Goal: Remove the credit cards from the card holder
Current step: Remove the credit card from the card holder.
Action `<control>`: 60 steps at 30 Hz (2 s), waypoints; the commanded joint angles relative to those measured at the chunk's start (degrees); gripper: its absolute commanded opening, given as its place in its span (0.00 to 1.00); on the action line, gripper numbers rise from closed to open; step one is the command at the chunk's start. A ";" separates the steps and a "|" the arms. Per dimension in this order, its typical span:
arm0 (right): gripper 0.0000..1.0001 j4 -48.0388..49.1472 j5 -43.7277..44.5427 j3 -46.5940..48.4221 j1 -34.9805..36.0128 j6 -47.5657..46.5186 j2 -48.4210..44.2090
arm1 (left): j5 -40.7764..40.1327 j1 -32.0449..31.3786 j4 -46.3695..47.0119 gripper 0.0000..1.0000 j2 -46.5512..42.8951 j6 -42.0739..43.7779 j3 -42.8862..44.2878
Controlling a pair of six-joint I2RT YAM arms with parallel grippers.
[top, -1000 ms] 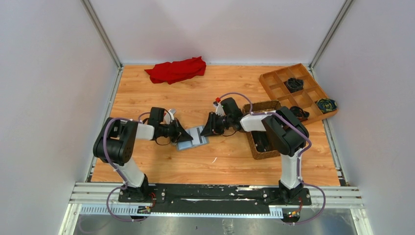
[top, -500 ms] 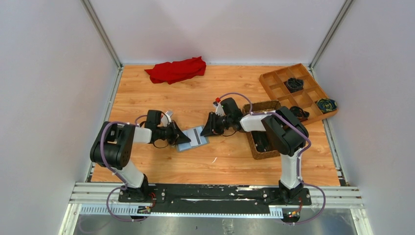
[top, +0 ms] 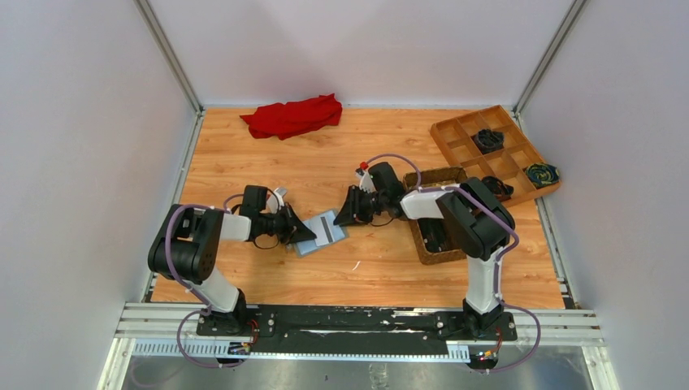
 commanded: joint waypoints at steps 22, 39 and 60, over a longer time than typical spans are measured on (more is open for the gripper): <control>0.35 -8.30 0.49 15.83 2.87 -3.09 8.39 | -1.00 0.41 -0.88 0.00 6.84 1.66 6.29; 0.33 -15.86 11.51 12.73 0.35 -4.30 10.70 | -2.56 0.40 -0.88 0.00 7.26 1.01 6.74; 0.33 -20.44 15.41 11.26 -0.44 -4.28 11.48 | -4.37 0.40 -0.80 0.00 4.07 -0.32 3.95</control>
